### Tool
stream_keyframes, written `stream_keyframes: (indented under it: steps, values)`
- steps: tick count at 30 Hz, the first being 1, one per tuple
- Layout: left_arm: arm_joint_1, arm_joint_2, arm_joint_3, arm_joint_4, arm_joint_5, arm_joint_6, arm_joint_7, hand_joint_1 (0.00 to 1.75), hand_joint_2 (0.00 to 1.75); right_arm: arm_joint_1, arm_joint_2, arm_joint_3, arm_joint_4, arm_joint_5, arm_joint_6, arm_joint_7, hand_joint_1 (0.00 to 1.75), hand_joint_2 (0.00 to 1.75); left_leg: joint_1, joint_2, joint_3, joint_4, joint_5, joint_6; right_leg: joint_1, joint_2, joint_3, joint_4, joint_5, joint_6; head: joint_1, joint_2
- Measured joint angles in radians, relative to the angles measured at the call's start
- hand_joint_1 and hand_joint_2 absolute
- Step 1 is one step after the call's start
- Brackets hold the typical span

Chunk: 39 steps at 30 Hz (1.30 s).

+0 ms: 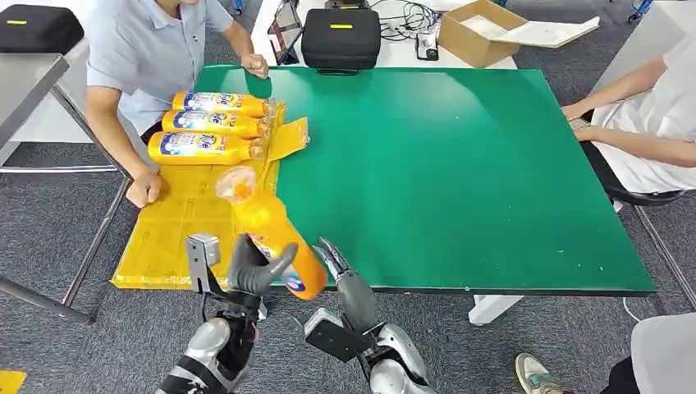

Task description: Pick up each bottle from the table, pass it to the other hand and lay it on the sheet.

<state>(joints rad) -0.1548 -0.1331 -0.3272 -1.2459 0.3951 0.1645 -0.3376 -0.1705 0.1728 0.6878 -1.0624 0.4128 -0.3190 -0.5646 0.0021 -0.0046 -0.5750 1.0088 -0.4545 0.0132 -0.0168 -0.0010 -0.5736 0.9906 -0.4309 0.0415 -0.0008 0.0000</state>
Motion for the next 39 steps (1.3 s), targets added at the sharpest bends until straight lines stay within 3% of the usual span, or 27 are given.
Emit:
stream_keyframes:
  steps: [14,19,22,29,39]
  values:
    - [-0.027,0.034,0.081,0.029,-0.090,0.060,-0.024,1.75,1.75,0.000,-0.024,-0.005,-0.008,0.003,-0.020,0.000,0.00,0.00,0.000,0.000,0.000,0.000,0.000,0.000,0.000,0.000,0.000,0.000,0.000,0.000,0.000,0.000]
    - [-0.042,0.051,0.104,0.037,-0.331,0.246,-0.072,1.75,1.75,0.010,-0.034,-0.041,-0.040,0.008,-0.057,-0.008,0.00,0.00,0.000,0.000,0.000,0.000,0.000,0.000,0.000,0.000,0.000,0.000,0.000,0.000,0.000,0.000]
    - [-0.066,0.070,0.113,0.057,-0.661,0.420,-0.063,1.75,1.75,0.028,-0.042,-0.081,-0.080,0.010,-0.053,-0.012,0.00,0.00,0.000,0.000,0.000,0.000,0.000,0.000,0.000,0.000,0.000,0.000,0.000,0.000,0.000,0.000]
    - [-0.226,0.093,0.112,0.317,-1.128,0.479,0.073,1.75,1.75,0.043,-0.031,-0.121,-0.113,-0.008,0.022,-0.033,0.00,0.00,0.000,0.000,0.000,0.000,0.001,-0.001,0.000,0.000,0.000,0.000,0.002,-0.003,0.000,0.000]
    - [-0.371,0.122,0.111,0.624,-1.251,0.439,0.146,1.75,1.75,0.060,0.003,-0.117,-0.113,-0.036,0.060,-0.046,0.00,0.00,0.000,0.000,0.000,0.000,0.001,-0.001,0.001,0.000,-0.001,0.001,0.002,-0.003,0.000,0.000]
